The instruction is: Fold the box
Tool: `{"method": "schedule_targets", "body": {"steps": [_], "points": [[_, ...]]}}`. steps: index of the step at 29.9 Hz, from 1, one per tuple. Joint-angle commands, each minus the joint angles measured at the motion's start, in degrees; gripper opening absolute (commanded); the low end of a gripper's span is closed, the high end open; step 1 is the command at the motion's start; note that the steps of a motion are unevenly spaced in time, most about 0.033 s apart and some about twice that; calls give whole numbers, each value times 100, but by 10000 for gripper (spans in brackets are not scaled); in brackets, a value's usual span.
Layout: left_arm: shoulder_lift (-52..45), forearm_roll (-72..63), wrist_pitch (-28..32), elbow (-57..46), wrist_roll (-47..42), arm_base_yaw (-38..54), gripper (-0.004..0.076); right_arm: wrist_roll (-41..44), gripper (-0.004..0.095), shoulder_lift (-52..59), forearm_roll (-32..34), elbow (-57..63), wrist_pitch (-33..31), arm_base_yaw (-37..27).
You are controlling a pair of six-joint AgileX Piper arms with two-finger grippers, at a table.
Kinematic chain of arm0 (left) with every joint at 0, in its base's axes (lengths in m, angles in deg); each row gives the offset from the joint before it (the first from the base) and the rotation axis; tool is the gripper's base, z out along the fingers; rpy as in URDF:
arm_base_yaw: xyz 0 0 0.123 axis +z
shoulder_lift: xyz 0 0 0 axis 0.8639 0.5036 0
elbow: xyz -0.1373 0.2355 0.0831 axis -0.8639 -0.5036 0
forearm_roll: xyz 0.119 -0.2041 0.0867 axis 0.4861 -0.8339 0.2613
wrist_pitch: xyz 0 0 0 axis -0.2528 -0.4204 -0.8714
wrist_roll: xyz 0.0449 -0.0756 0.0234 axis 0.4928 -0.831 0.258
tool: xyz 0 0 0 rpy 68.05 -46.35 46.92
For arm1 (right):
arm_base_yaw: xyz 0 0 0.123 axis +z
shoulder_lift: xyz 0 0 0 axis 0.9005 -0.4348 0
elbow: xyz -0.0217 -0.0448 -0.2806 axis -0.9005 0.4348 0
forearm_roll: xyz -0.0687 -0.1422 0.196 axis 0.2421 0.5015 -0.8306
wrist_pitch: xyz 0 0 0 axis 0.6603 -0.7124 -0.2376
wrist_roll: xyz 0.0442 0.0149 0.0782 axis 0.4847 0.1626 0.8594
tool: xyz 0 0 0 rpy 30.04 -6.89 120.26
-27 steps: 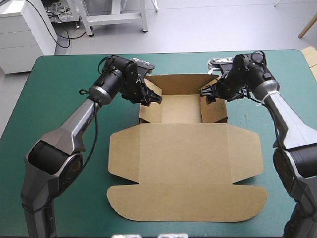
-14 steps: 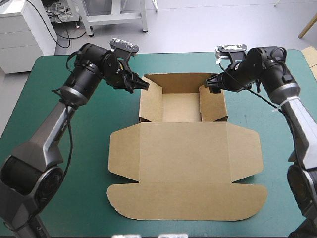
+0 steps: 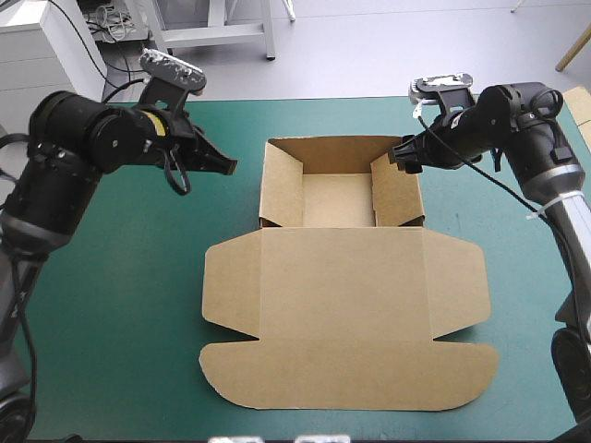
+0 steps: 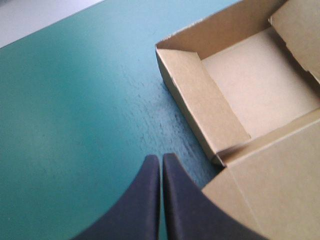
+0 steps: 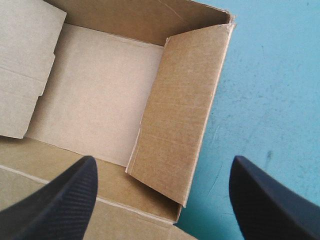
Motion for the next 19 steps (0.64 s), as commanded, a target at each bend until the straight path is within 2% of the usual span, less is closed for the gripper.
{"method": "schedule_targets", "body": {"steps": [1, 6, 13, 19], "points": [[-771, 13, -123, -707, 74, 9, -8, -53, 673, 279, 71, -149, 202, -35], [-1594, 70, 111, -2402, 238, 9, -8, -53, 672, 279, 270, -149, 213, -35], [-2730, -52, 1088, -4718, 100, 9, -8, -38, 673, 29, 284, -149, 224, -35], [-3339, -183, 1311, -5969, 67, 9, -8, -29, 673, -498, 284, -149, 448, -35]]}}
